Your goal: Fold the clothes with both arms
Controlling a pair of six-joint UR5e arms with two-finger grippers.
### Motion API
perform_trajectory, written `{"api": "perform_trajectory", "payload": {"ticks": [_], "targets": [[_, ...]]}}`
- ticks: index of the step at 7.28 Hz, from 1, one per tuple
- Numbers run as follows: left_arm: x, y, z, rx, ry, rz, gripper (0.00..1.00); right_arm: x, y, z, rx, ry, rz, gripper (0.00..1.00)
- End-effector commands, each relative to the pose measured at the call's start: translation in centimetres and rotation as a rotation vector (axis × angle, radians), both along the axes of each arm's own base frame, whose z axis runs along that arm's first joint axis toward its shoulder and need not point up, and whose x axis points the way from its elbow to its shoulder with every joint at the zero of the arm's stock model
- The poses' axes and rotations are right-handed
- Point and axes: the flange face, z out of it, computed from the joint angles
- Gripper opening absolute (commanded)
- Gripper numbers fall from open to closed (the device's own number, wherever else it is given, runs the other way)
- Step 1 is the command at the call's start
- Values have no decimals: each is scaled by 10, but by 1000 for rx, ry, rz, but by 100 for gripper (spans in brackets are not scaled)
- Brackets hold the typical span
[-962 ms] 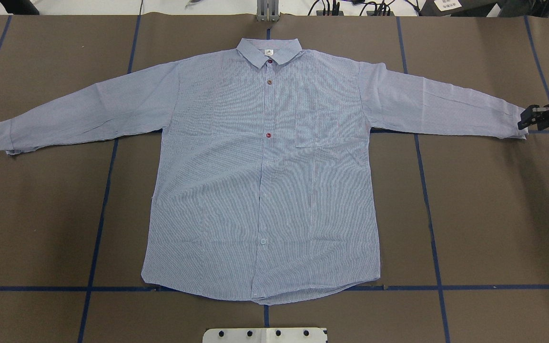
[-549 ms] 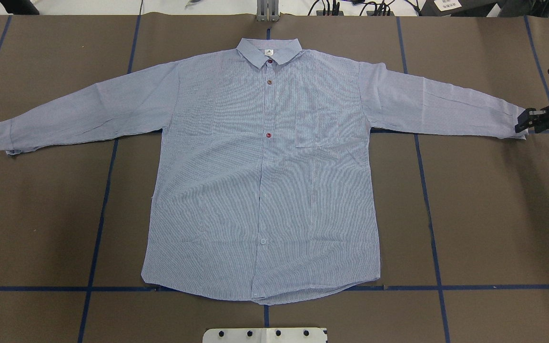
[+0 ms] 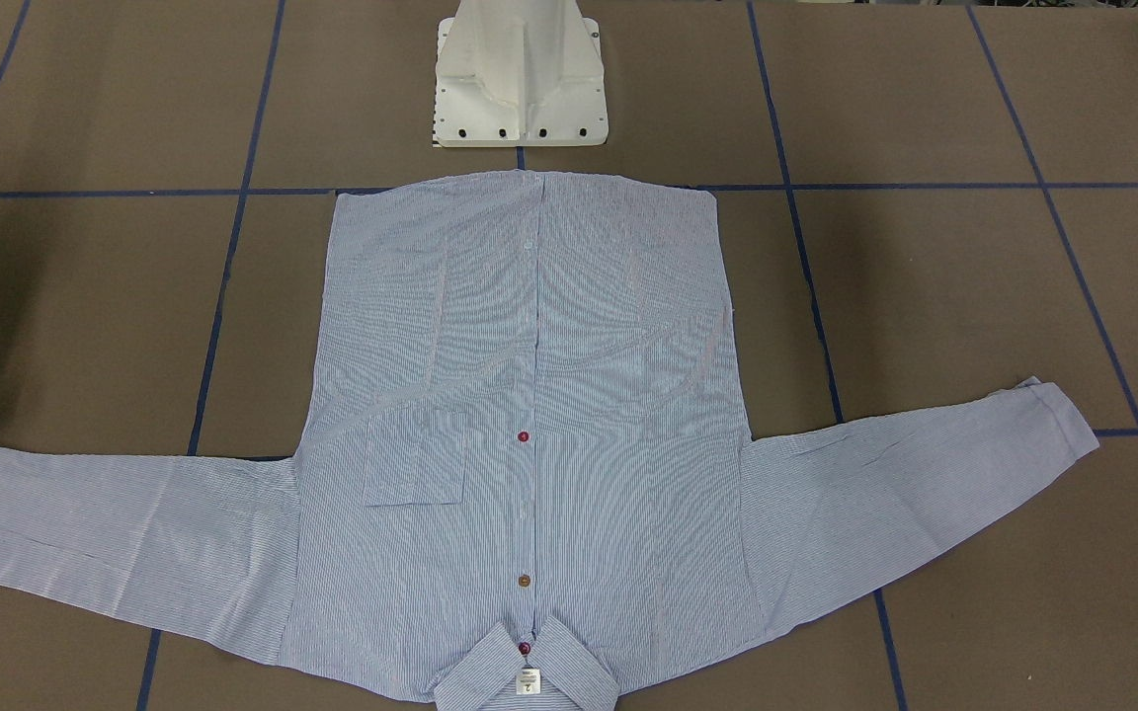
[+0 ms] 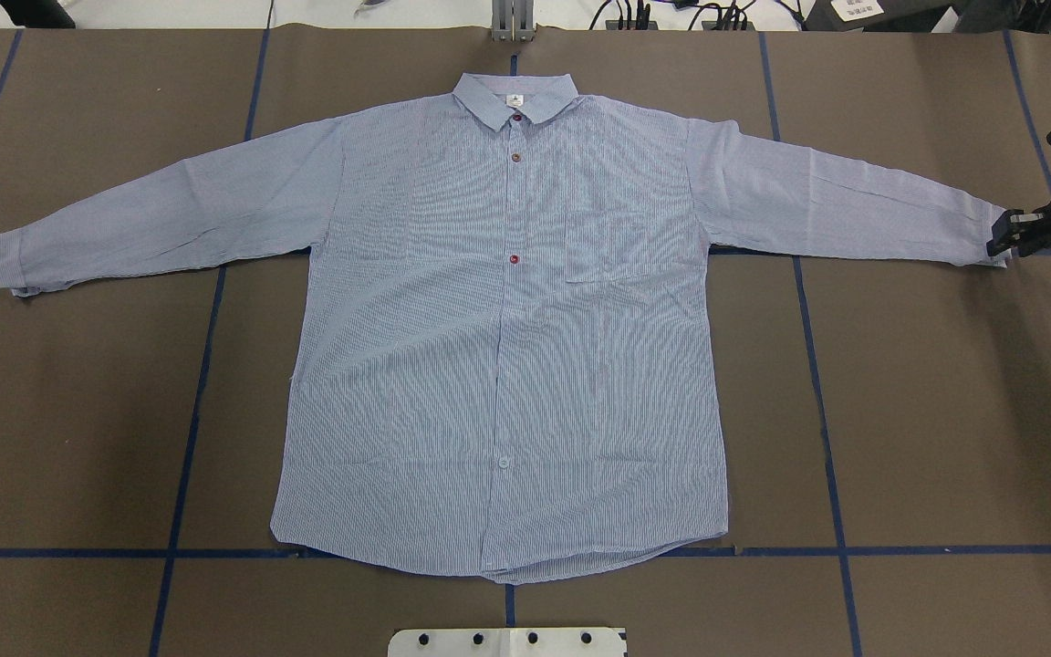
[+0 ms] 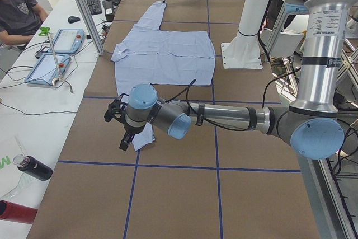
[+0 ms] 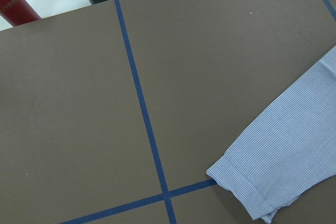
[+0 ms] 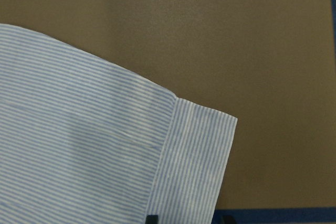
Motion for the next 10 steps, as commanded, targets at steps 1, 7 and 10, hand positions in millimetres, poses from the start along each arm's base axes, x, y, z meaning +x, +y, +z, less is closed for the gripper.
{"api": "perform_trajectory", "payload": {"ticks": [1,7,10], "targets": [[0,0,-1,2,0,0,100,0,1,1,2,1,0,44],[0,0,0,2,0,0,100,-5,2,1,-1,2,-10,43],[0,0,0,2,0,0,100,-5,3,2,-2,3,-10,15]]}}
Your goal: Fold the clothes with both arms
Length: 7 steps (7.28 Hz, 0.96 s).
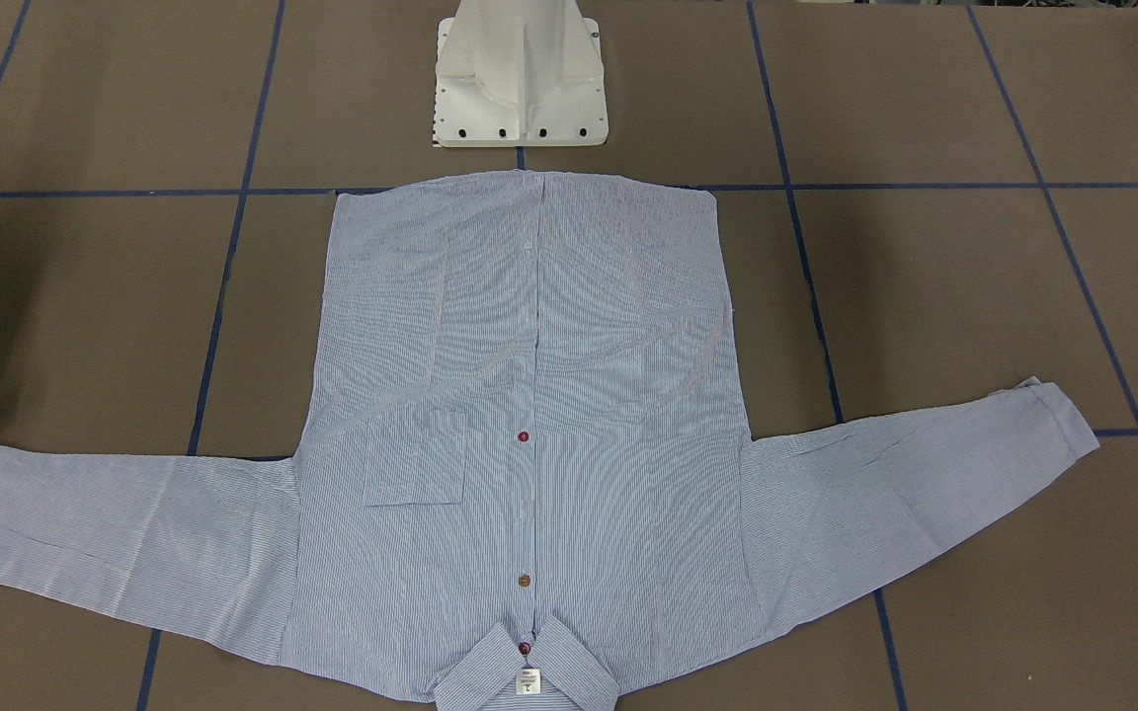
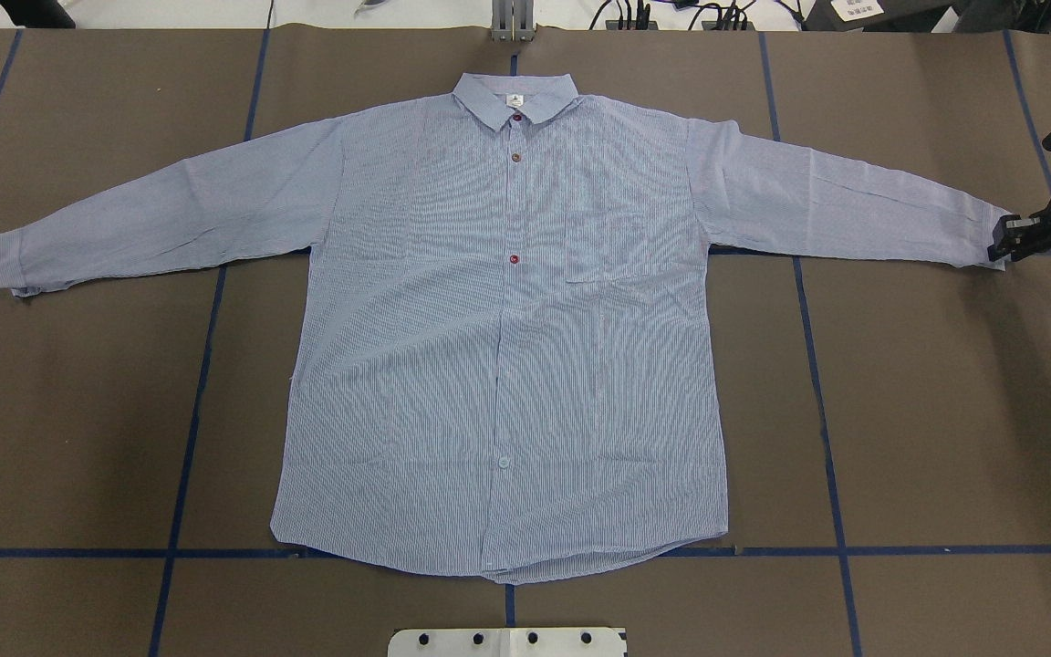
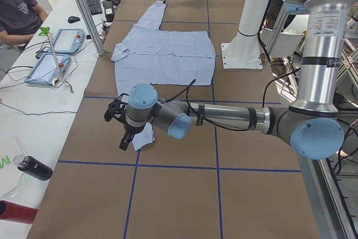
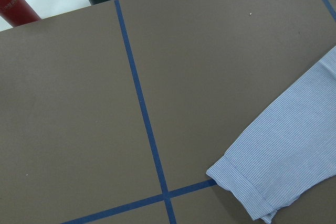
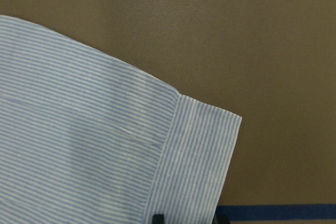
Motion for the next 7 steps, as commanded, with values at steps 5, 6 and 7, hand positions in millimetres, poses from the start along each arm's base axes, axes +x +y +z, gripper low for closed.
{"api": "perform_trajectory", "payload": {"ticks": [5,6,7], "targets": [[0,-3,-3,5,0,0,100,-1,-5,-27,56,-40,-18,0],[0,-3,-3,5,0,0,100,0,-7,-50,90,-74,-26,0],[0,-3,-3,4,0,1,100,4,-9,-79,118,-136,-42,0]]}}
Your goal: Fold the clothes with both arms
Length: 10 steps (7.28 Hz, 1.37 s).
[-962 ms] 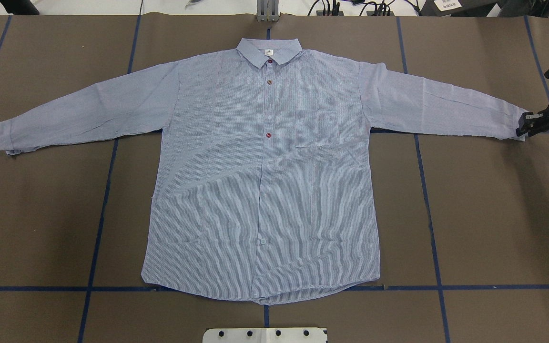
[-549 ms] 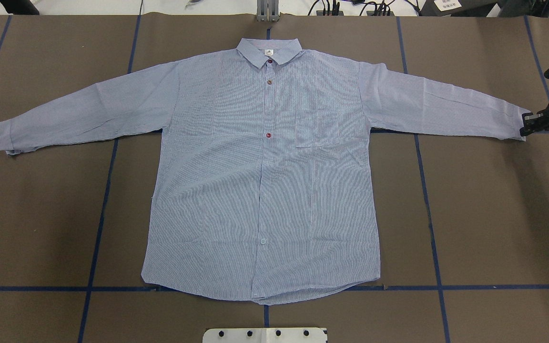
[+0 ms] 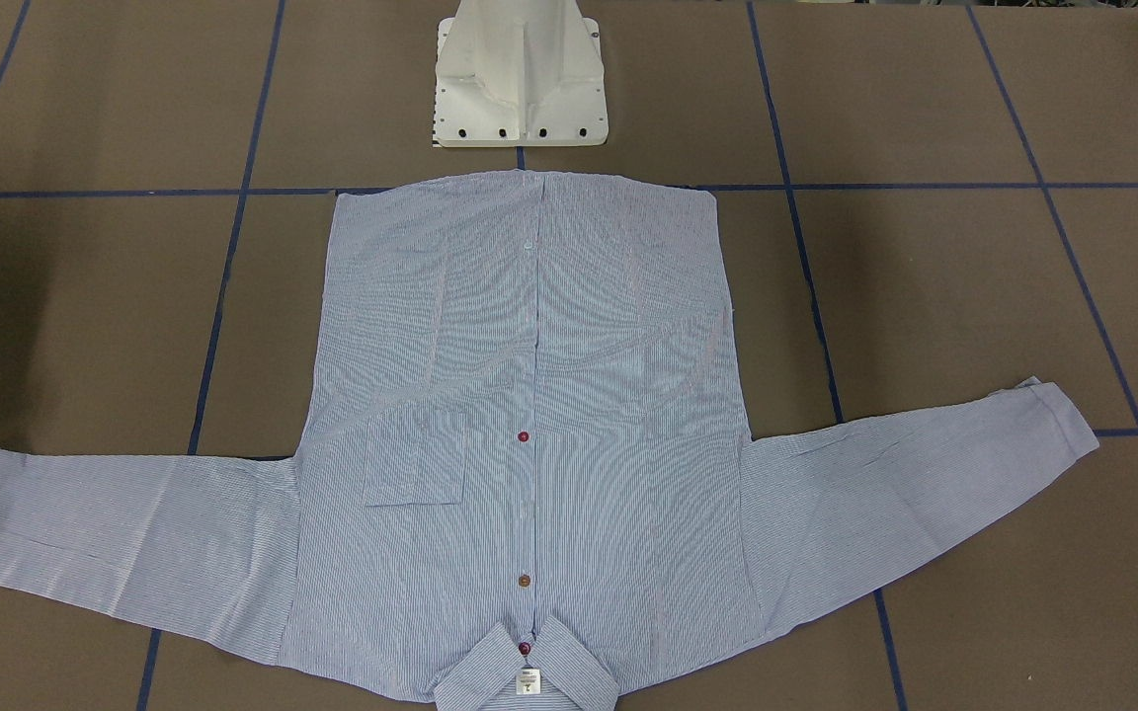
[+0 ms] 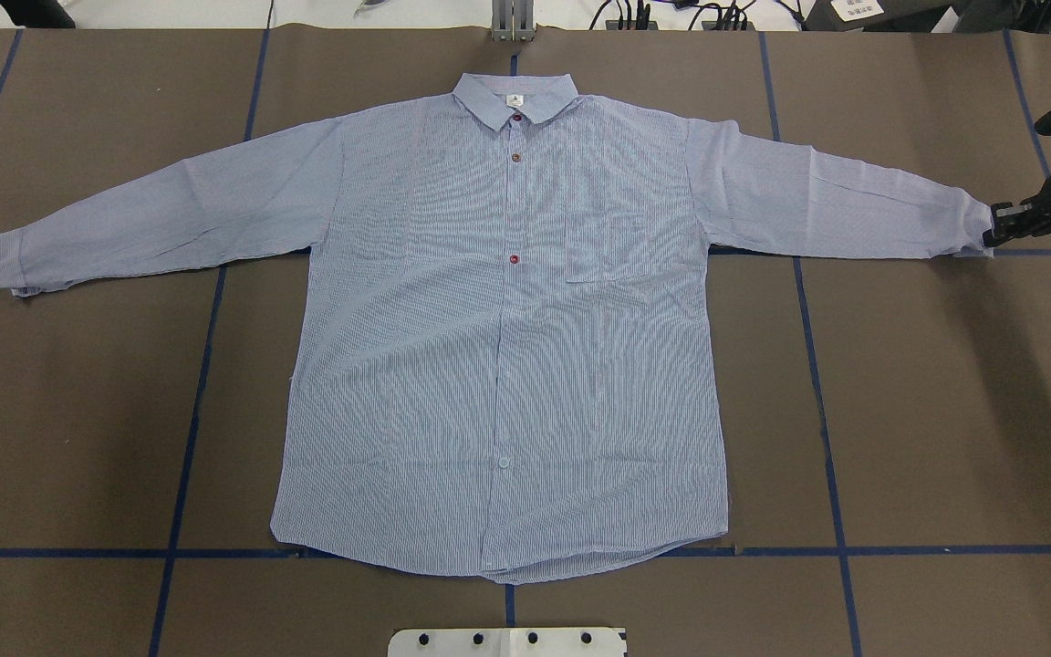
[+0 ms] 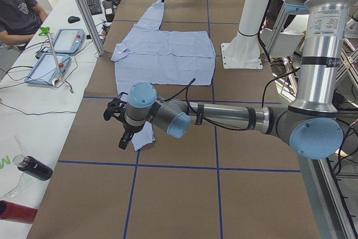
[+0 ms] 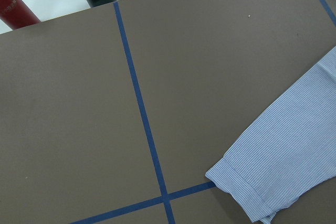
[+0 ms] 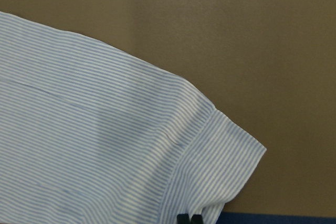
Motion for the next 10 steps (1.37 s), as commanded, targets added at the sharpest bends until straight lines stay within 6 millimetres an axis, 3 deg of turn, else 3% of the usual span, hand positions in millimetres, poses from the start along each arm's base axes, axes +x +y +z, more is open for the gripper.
{"api": "perform_trajectory", "payload": {"ticks": [1,3,4,6,9,10], "targets": [[0,0,0,2,-1,2,100,19,-3,-60,70,-108,-13,0],[0,1,2,-1,-1,2,100,27,-2,-113,150,-168,-25,0],[0,1,2,-1,-2,1,100,10,-9,-142,187,-184,-46,0],[0,2,4,-1,-3,2,100,-47,-38,-226,255,-219,-112,0],[-1,3,18,-19,-12,5,100,-130,-42,-336,234,-277,-169,0],[-1,3,20,-26,-12,4,100,-145,-43,-373,226,-308,-155,0]]}}
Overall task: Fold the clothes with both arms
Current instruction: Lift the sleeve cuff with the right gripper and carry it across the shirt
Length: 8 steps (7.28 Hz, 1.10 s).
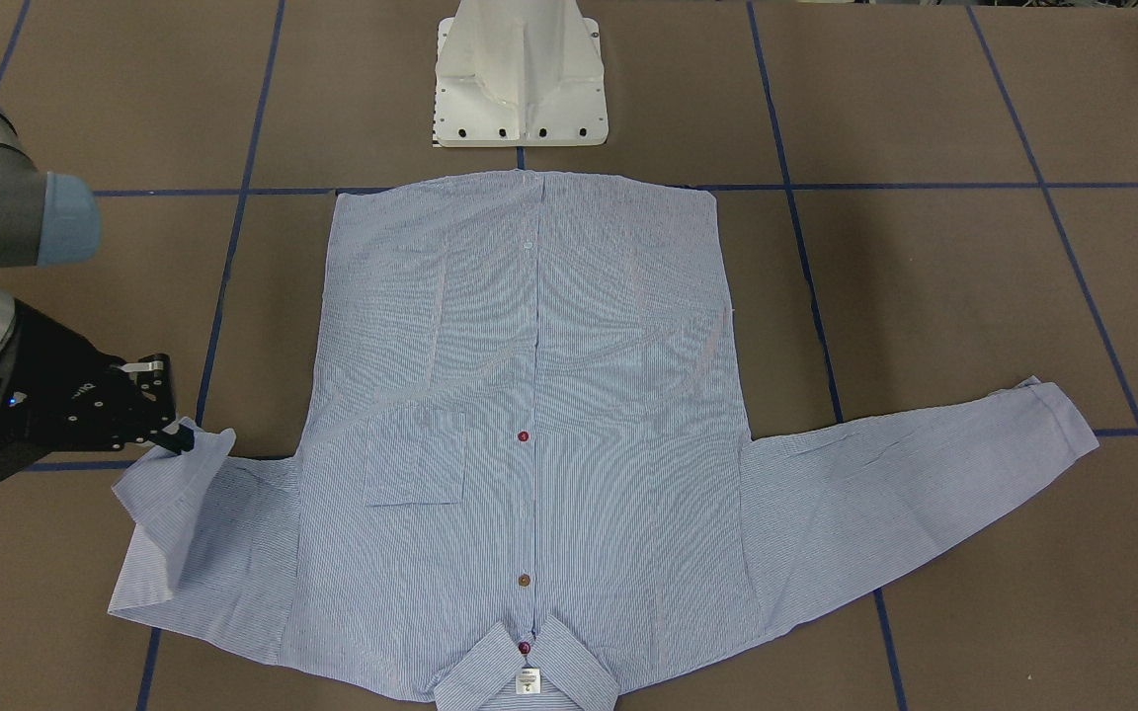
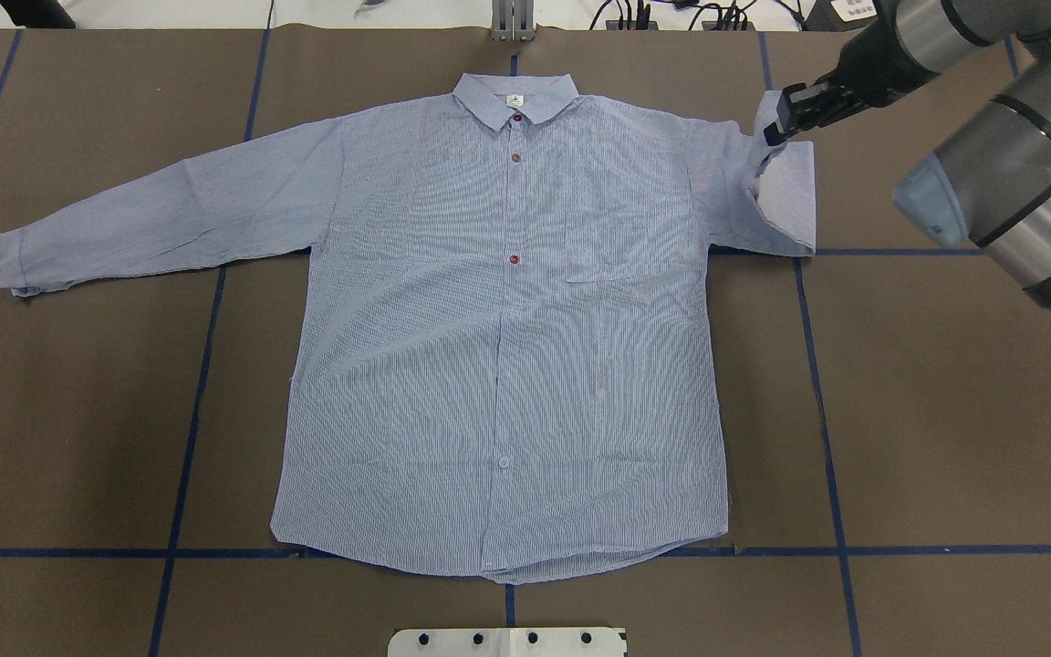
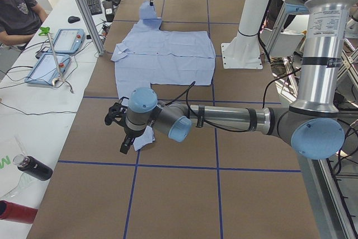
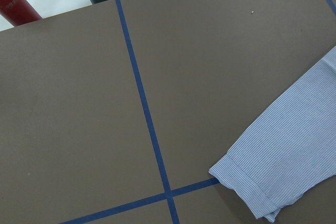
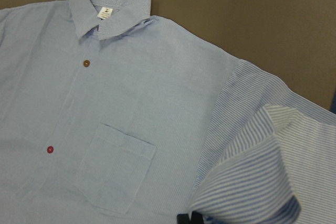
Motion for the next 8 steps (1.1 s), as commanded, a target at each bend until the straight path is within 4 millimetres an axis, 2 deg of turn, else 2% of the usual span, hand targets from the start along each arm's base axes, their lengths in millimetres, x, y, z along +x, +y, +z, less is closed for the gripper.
{"api": "perform_trajectory", "payload": {"ticks": [1,2,4,5,6,7,8], "targets": [[0,0,8,-13,-1,1,100,-43,4,-87,-9,-68,-4,0],[0,0,9,-16,-1,1,100,-77,15,-120,-25,-82,16,0],[0,1,10,-18,-1,1,100,-125,27,-164,1,-83,95,0],[0,1,12,-20,-2,2,100,-146,22,-182,12,-77,112,0],[0,1,13,-20,-3,1,100,-168,9,-200,5,-66,112,0],[0,0,13,-20,-5,0,100,-202,15,-196,13,-38,122,0],[0,-2,14,-23,-5,0,100,-220,18,-196,20,-20,136,0]]}}
